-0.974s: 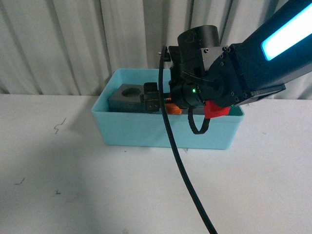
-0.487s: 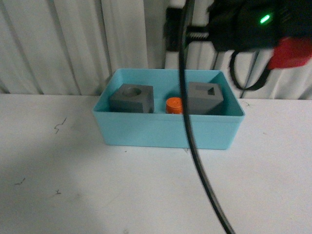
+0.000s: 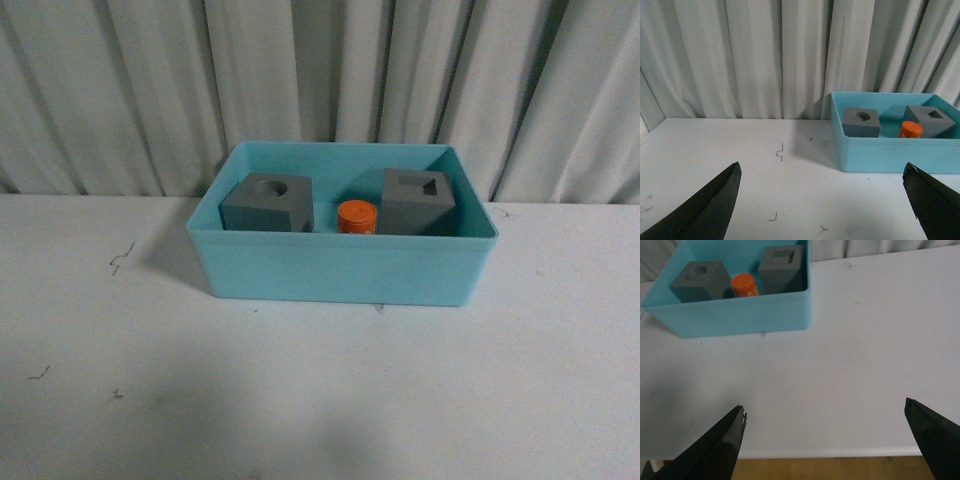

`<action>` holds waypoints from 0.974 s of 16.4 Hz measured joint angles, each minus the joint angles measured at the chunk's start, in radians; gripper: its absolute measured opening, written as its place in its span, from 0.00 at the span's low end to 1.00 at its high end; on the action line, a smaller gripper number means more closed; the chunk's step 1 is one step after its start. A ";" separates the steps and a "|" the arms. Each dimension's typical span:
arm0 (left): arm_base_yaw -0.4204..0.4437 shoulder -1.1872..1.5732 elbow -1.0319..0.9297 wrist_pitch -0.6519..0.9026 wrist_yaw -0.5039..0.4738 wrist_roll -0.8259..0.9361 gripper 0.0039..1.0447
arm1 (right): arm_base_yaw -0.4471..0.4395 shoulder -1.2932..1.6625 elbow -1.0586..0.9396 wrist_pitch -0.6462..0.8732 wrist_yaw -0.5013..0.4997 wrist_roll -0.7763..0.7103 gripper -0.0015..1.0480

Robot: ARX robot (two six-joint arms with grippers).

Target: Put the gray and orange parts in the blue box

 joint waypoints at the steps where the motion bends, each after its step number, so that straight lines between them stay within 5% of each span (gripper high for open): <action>1: 0.000 0.000 0.000 0.000 0.000 0.000 0.94 | 0.068 0.016 -0.002 0.017 0.026 0.032 0.93; 2: 0.000 0.000 0.000 0.000 0.001 0.000 0.94 | 0.081 -0.006 -0.098 0.305 0.112 -0.044 0.84; 4: 0.000 0.000 0.000 0.000 -0.003 0.000 0.94 | -0.056 -0.178 -0.264 0.593 0.119 -0.276 0.62; 9: 0.000 0.000 0.000 0.000 0.000 0.000 0.94 | -0.348 -0.439 -0.319 0.433 -0.177 -0.415 0.04; 16: 0.000 0.000 0.000 0.000 0.000 0.000 0.94 | -0.529 -0.703 -0.361 0.230 -0.351 -0.426 0.02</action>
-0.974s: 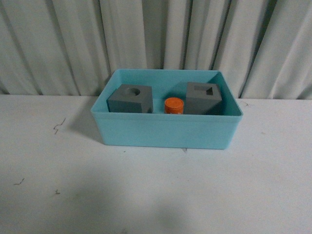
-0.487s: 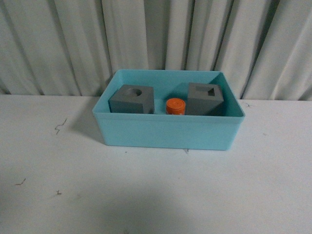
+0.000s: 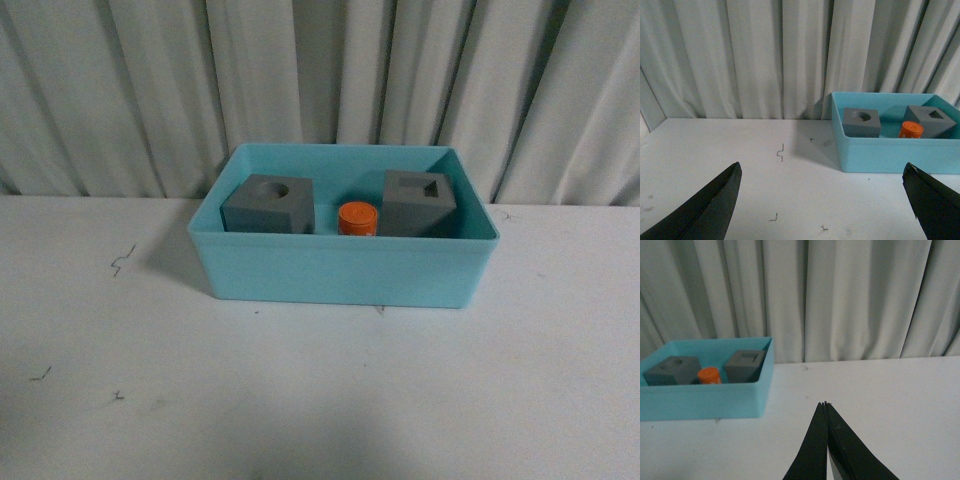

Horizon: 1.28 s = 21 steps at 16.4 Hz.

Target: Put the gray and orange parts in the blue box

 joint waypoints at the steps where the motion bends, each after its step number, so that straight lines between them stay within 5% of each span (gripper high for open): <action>1: 0.000 0.000 0.000 0.000 0.000 0.000 0.94 | -0.027 0.000 0.000 -0.011 -0.039 0.000 0.02; 3: 0.000 0.000 0.000 0.000 -0.001 0.000 0.94 | -0.158 -0.012 0.000 -0.013 -0.150 -0.003 0.02; 12: 0.000 0.000 0.000 0.000 0.000 0.000 0.94 | -0.158 -0.012 0.000 -0.015 -0.169 -0.003 0.04; 20: 0.000 0.000 0.000 0.000 0.000 0.000 0.94 | -0.158 -0.012 0.000 -0.015 -0.169 -0.003 0.92; 21: 0.000 0.000 0.000 0.000 0.000 0.000 0.94 | -0.158 -0.012 0.000 -0.015 -0.169 -0.003 0.95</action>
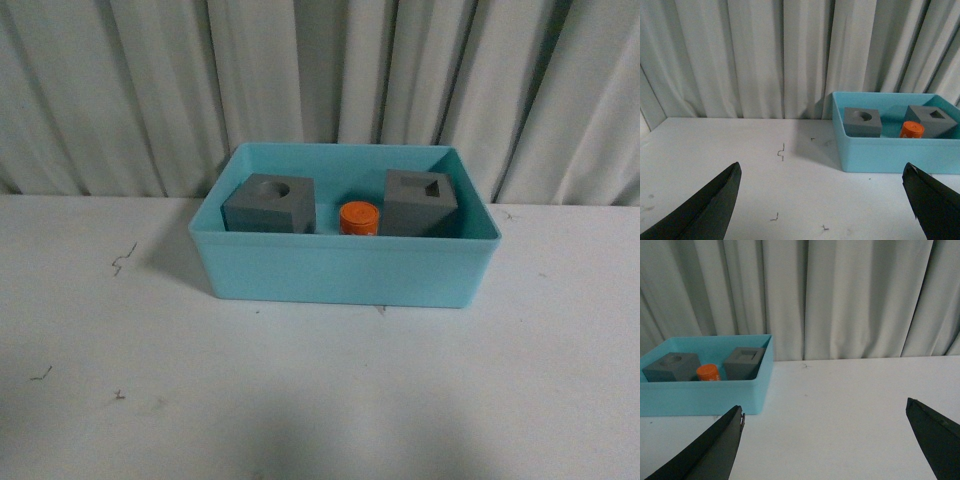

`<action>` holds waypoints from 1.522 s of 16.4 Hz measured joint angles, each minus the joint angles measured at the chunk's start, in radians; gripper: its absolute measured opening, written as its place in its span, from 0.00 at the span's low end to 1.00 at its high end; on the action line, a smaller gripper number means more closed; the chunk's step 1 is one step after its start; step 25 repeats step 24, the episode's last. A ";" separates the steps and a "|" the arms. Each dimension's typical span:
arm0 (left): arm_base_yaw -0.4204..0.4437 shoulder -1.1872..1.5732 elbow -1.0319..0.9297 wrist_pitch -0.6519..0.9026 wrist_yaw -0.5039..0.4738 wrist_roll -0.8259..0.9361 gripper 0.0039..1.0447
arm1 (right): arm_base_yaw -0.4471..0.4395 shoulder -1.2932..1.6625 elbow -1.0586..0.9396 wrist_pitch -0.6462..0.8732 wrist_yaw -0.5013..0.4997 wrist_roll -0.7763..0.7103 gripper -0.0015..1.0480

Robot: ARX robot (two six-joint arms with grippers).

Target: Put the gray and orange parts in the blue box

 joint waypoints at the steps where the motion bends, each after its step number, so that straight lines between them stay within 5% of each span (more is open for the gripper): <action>1: 0.000 0.000 0.000 0.000 0.000 0.000 0.94 | 0.000 0.000 0.000 0.000 0.000 0.000 0.93; 25: 0.000 0.000 0.000 0.000 0.000 0.000 0.94 | 0.000 0.000 0.000 0.000 0.000 0.000 0.94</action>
